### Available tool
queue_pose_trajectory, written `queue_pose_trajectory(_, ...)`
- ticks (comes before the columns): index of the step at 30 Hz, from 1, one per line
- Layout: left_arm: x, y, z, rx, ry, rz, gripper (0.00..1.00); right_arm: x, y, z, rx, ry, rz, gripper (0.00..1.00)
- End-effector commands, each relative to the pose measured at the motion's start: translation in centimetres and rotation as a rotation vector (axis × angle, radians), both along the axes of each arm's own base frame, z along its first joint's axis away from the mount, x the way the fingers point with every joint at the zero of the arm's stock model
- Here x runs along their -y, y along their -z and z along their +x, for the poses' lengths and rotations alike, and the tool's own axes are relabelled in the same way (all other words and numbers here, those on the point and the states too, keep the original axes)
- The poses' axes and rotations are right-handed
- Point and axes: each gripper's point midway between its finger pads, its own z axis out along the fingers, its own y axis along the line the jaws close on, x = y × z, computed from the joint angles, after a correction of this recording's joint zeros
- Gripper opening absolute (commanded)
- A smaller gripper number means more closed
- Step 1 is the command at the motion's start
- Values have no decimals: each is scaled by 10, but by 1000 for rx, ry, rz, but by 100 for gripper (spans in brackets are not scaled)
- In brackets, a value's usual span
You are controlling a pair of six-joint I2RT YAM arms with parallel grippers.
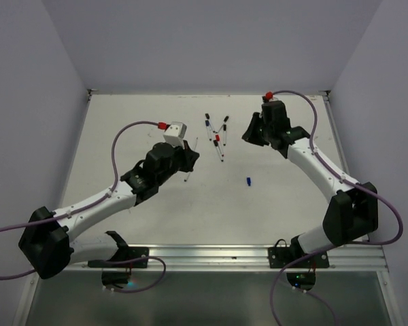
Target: Open the pen caps
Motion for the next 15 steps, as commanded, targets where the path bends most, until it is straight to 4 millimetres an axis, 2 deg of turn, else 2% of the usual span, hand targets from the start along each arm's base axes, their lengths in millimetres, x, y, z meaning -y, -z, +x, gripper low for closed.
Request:
queue_pose_trajectory(1, -70, 39, 31, -29, -239, 292, 0, 56, 57, -53, -233, 30, -291, 0)
queue_pose_trajectory(4, -93, 59, 45, -41, -318, 376, 0, 75, 93, -72, -353, 32, -399, 0)
queue_pose_trajectory(6, -102, 80, 45, -66, -328, 434, 0, 75, 106, -77, -375, 22, -402, 0)
queue_pose_trajectory(7, -101, 80, 49, -50, -334, 421, 0, 75, 114, -80, -390, 17, -401, 0)
queue_pose_trajectory(10, -102, 102, 46, -76, -320, 408, 0, 85, 142, -90, -458, 27, -454, 0)
queue_pose_trajectory(15, -119, 137, 45, -129, -331, 416, 0, 92, 159, -90, -475, 33, -501, 0)
